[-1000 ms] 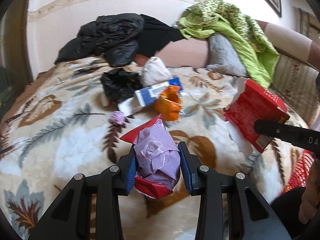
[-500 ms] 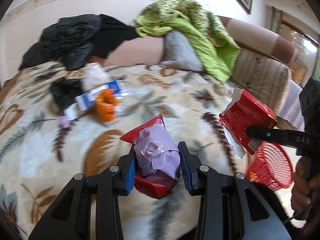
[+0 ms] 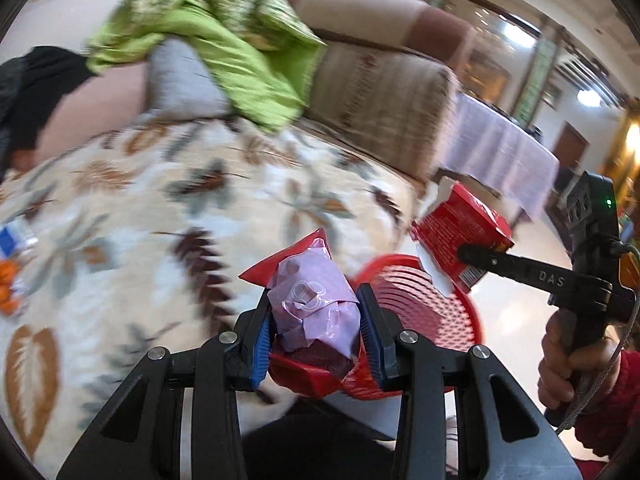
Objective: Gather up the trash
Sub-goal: 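Carry both items over the red basket and open both tools, then withdraw both open tools from the basket toward the bed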
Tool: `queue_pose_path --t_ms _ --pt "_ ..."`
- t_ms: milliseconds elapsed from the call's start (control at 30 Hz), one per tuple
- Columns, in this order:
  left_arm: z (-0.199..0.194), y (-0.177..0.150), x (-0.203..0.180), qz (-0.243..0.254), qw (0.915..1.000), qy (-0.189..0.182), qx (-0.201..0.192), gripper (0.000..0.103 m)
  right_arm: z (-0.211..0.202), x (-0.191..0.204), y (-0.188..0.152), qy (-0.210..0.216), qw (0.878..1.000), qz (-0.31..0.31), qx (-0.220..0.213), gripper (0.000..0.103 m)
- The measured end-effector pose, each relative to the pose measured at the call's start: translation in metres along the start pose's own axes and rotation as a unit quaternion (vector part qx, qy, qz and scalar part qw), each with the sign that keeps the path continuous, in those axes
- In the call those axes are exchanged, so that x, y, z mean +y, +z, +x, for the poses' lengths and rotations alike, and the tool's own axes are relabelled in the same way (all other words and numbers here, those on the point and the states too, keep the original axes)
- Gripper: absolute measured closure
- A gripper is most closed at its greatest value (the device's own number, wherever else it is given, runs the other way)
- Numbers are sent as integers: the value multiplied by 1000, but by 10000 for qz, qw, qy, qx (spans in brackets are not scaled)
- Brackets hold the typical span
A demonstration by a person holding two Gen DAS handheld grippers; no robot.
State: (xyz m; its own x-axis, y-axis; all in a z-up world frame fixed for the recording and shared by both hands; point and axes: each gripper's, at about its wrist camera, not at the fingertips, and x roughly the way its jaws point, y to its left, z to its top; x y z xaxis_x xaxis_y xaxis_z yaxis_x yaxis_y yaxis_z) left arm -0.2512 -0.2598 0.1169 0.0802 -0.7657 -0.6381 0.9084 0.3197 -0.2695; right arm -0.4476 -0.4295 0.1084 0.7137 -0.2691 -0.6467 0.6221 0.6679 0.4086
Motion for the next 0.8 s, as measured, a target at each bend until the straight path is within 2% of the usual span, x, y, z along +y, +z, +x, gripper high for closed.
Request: queue_pose_path --t_ms 167,267,367,400,467,533,700,800 --pt "44 10 -46 244 9975 -505 433 65 -8 -32 1 -289 9992 247 -73 94" --pt "64 10 -66 401 9954 -631 606 64 -6 -47 -2 -350 9986 387 -8 92" --pt "76 12 -80 458 9942 -704 674 49 -4 -59 -4 -443 9976 523 49 92" --pt "76 13 -82 459 9941 -727 659 44 -4 -62 -5 -435 9975 556 63 90" --pt "74 15 -84 458 9939 -770 637 36 -5 -66 -5 -457 9969 636 45 71" --pt "70 15 -84 442 9944 -764 579 34 -8 -67 -4 -421 9970 644 3 60" --pt "56 14 -67 202 9964 -658 502 34 -11 -54 1 -342 9981 493 -123 60" --pt "42 11 -50 49 9982 -451 393 34 -5 -39 3 -180 9991 378 -87 60"
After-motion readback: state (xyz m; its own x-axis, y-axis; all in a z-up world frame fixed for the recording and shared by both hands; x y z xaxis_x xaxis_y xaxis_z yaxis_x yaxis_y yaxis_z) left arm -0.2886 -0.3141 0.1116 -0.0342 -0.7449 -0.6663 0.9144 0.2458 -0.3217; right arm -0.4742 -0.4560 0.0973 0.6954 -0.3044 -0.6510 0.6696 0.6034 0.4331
